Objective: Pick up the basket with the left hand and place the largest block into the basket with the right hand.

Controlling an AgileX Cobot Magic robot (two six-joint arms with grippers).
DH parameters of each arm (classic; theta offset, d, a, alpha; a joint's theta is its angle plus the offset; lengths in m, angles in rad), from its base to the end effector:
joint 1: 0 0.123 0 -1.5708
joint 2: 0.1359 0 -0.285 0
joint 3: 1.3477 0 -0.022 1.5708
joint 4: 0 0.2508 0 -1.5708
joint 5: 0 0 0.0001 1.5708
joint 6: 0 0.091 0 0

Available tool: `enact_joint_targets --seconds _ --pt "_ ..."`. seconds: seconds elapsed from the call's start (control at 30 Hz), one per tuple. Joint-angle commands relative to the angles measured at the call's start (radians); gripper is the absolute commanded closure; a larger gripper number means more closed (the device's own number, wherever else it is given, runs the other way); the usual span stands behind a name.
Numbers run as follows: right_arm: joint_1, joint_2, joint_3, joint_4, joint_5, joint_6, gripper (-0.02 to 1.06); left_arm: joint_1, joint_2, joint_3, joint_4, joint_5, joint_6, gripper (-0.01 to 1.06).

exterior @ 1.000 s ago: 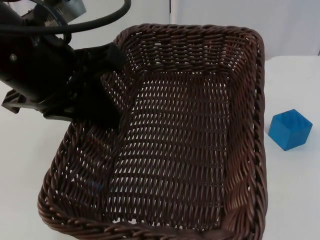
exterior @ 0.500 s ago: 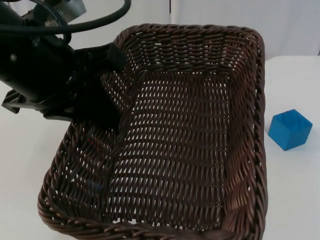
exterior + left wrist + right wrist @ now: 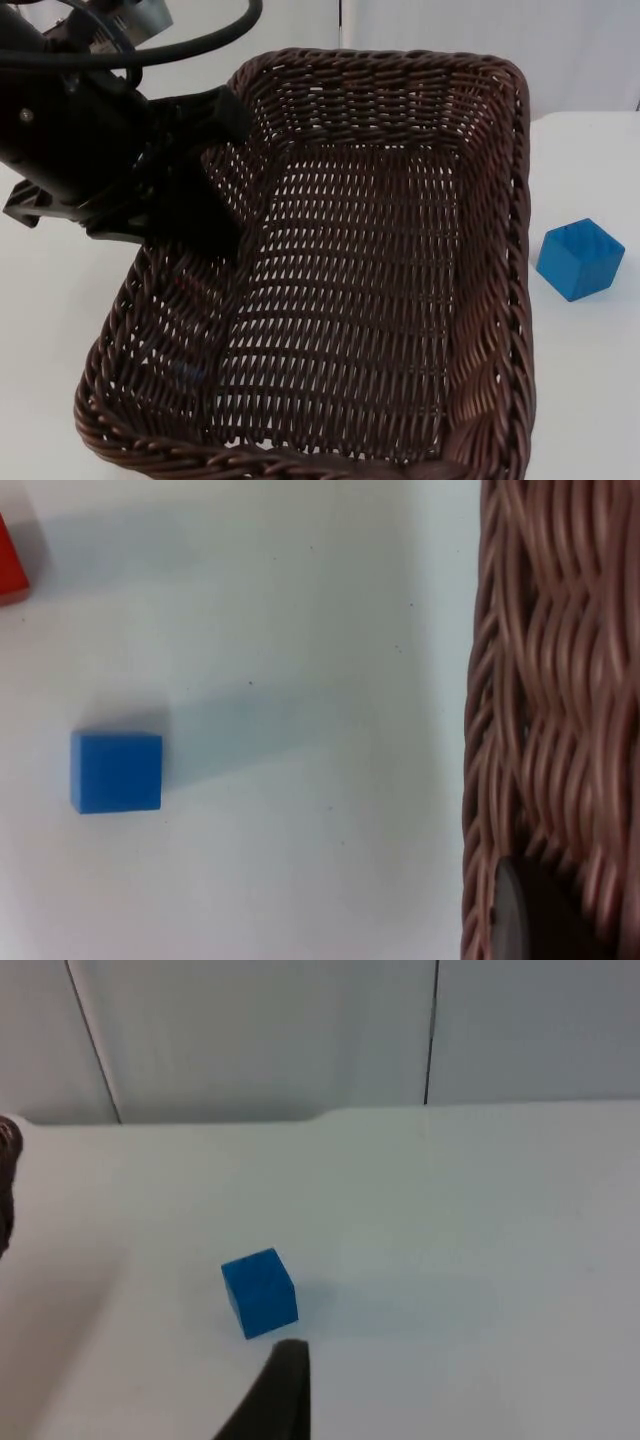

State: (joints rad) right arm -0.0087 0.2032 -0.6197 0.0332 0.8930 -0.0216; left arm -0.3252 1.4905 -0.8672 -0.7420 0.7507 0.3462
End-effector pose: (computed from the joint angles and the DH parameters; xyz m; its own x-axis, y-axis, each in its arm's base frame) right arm 0.0244 0.0021 0.3235 -0.3793 0.0025 -0.9253 -0.0155 0.9998 0.0091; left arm 0.2485 -0.1281 0.2250 -0.9477 0.0930 -0.3052 0.2445 0.8262 -0.5075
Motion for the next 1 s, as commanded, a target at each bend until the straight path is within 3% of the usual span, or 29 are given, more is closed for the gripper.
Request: enact_joint_targets --seconds 0.0,0.23,0.5,0.73,0.97 --pt "-0.002 0.049 -0.012 0.007 -0.031 -0.015 0.13 0.000 -0.014 0.001 -0.018 0.004 0.000 1.05" --pt "-0.002 0.248 -0.050 0.051 -0.106 -0.069 0.13 0.000 -0.014 0.001 -0.018 0.004 0.000 1.05" --pt "-0.002 0.414 -0.108 0.051 -0.131 -0.069 0.13 0.000 -0.014 0.001 -0.016 0.001 0.000 1.05" --pt "-0.002 0.559 -0.125 0.051 -0.214 -0.074 0.13 0.000 -0.014 0.001 -0.016 0.001 0.000 1.05" --pt "-0.002 0.742 -0.170 0.083 -0.208 -0.143 0.13 0.000 -0.014 0.001 -0.018 -0.001 0.000 1.05"
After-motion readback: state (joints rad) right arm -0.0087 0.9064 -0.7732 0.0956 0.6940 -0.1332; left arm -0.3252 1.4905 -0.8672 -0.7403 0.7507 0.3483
